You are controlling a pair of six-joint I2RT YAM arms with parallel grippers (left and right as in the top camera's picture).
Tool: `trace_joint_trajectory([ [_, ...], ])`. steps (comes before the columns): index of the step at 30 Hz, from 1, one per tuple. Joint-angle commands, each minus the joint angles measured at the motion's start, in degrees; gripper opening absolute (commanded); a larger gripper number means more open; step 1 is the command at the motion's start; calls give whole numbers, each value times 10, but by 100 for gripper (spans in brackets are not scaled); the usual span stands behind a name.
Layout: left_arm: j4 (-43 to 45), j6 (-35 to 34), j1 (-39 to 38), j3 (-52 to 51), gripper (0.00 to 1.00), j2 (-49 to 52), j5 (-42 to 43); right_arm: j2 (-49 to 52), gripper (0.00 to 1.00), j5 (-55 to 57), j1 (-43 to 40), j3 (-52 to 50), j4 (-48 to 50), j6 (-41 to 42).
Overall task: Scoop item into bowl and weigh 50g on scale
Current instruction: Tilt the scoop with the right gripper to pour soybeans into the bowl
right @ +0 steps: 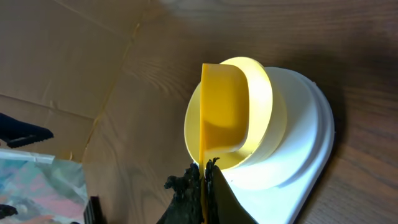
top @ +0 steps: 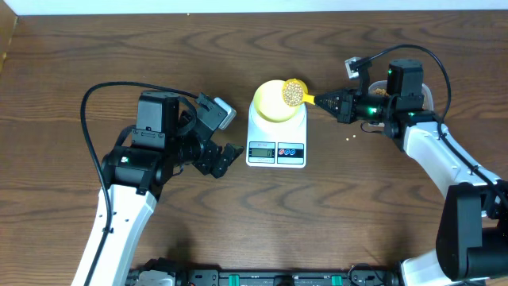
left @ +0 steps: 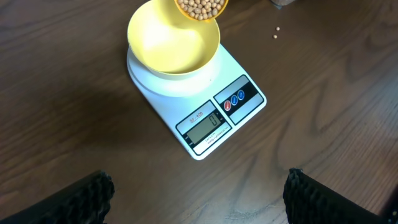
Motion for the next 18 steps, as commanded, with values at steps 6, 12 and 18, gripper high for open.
trace_joint_trajectory([
  [6, 2, 7, -2, -3, 89, 2, 7, 3, 1, 1, 5, 2, 0, -29],
  [12, 2, 7, -2, -3, 89, 2, 7, 3, 1, 4, 5, 2, 0, -34],
  [18, 2, 7, -2, -3, 89, 2, 7, 3, 1, 5, 5, 2, 0, -42],
])
